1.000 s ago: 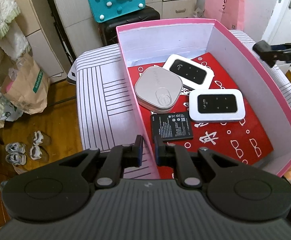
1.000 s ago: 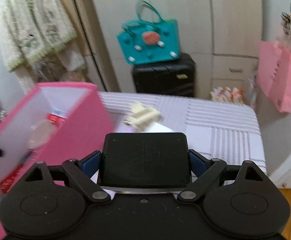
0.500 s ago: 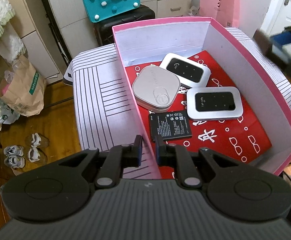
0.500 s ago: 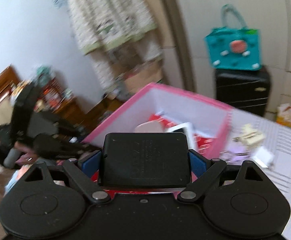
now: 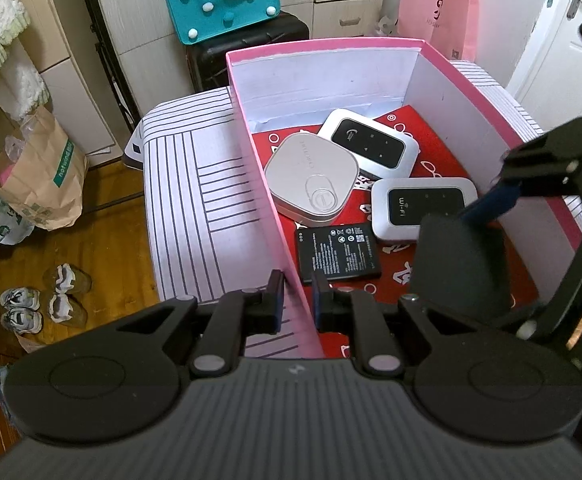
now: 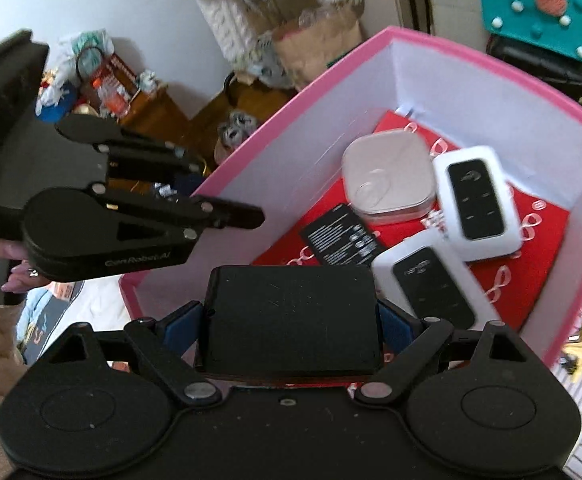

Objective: Organize rigid objects
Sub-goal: 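Carry the black power bank into the pink box and release it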

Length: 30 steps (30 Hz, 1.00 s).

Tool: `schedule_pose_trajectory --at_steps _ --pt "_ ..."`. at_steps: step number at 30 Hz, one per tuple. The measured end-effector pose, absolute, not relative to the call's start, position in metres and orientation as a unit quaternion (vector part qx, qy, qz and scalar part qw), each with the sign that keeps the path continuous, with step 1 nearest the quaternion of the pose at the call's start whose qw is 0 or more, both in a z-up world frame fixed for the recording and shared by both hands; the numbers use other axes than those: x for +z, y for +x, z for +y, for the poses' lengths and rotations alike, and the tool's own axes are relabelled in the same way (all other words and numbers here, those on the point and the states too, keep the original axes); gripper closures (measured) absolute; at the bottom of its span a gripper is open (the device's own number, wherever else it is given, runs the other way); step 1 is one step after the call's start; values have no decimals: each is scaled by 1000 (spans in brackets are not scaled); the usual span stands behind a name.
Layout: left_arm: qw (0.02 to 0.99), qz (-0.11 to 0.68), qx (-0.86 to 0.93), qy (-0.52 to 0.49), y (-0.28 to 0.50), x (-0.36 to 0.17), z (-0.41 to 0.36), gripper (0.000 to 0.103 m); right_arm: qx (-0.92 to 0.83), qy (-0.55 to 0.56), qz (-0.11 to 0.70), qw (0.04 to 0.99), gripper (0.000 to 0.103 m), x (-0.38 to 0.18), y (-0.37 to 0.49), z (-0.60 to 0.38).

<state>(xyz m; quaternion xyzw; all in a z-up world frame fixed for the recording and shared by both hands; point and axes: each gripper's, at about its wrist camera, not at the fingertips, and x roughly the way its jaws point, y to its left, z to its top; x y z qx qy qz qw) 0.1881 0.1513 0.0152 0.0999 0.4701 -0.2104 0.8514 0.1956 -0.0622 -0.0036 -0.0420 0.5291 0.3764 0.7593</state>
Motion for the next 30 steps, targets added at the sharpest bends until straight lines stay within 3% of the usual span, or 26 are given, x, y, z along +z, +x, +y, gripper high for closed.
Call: schedule_pose_trajectory --at_steps 15,30 --pt "852 469 -210 96 188 16 152 90 322 13 602 731 9 -42 221 -48" --pt "852 469 -210 101 187 16 150 90 357 6 485 798 9 18 185 -87"
